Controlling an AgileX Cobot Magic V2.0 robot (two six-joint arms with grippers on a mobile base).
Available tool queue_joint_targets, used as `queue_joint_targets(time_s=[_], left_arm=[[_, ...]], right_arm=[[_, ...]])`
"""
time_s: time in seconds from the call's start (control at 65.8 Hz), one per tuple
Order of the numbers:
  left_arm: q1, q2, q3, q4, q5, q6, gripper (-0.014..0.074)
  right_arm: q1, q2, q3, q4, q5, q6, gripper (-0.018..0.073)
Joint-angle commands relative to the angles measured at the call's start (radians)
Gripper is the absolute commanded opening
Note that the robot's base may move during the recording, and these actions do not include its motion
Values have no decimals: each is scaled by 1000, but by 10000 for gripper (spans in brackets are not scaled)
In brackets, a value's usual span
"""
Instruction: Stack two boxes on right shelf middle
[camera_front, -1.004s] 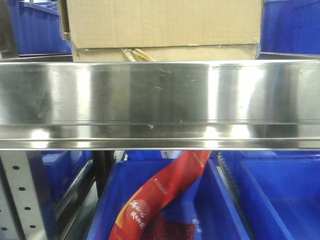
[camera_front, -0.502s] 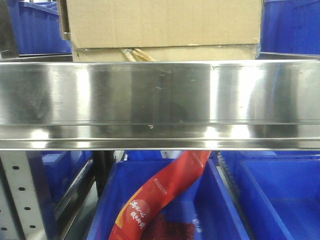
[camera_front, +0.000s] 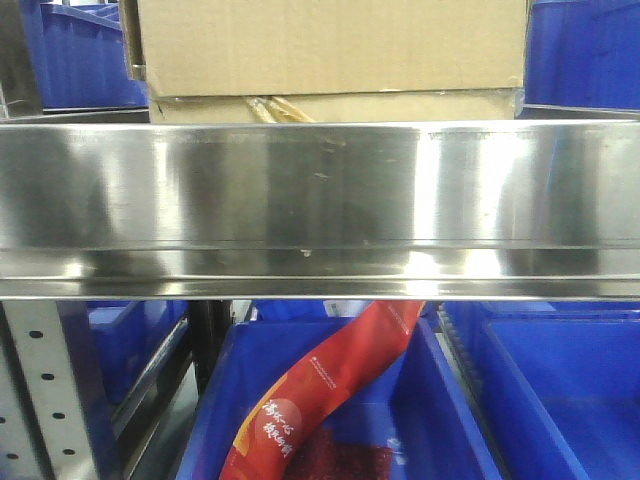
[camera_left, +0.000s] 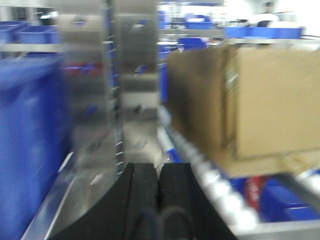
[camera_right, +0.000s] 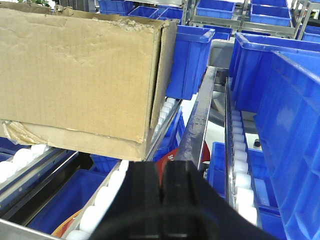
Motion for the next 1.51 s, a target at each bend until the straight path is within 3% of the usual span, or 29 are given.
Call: queue_joint_targets(time_s=[0.0,0.152,0.228,0.274,0.365,1.384,1.49], left_arm=[[46,-78,77,-18,-6,4,-111],[105,-209,207,-82,-21,82,-111],[113,-221,247,-90,-25,82,-111],[113,-221,247,-90,-66,82,-111],[113,-221,247,-81,-20,82,-111],[114,-221,247,-81,-46,82,-111],[114,-221,247,-81,-46,82,-111]], right_arm=[[-4,-6,4,-10,-28,-8,-162],[-4,-6,4,-10,-28,-8,-162],[-4,-6,4,-10,-28,-8,-162],[-4,-6,4,-10,-28,-8,-162],[-4,-6,4,-10,-31,-8,-162],[-4,-12,4,-10,-39,-8,-162],[-27,-39,32,-41,-86,-5,-162]])
